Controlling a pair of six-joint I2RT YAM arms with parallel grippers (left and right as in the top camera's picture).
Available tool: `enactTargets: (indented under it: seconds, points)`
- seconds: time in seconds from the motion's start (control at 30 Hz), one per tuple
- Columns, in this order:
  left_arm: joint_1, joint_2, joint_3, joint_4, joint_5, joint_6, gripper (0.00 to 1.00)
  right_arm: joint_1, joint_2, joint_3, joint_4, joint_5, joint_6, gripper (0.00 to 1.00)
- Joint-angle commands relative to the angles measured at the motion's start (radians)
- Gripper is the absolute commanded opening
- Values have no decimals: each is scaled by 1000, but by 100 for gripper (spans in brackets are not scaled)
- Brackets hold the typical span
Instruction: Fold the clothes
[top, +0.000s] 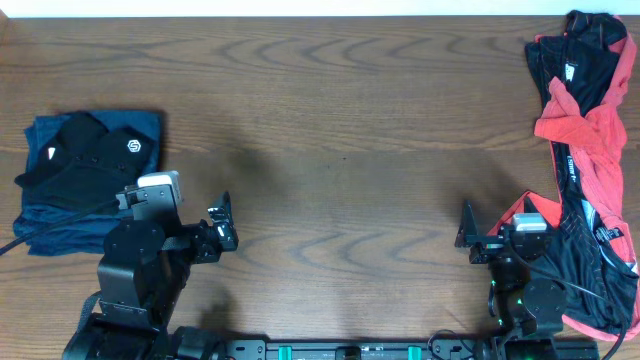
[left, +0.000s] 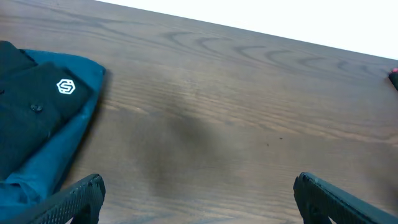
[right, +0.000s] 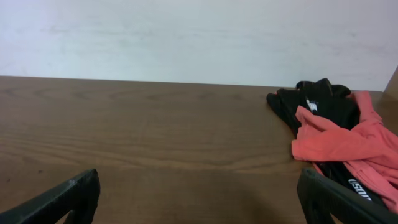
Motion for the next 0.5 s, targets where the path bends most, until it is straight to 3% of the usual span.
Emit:
enactTargets:
  seconds: [0.0, 0.3, 0.47]
  points:
    - [2, -3, -7, 1, -8, -5, 98, -4, -7, -2, -5, -7, -18, 99]
    - [2, -3, -7, 1, -8, -5, 98, -4, -7, -2, -5, -7, -18, 99]
    - [10, -12, -8, -98, -16, 22, 98, -4, -7, -2, -5, -7, -18, 99]
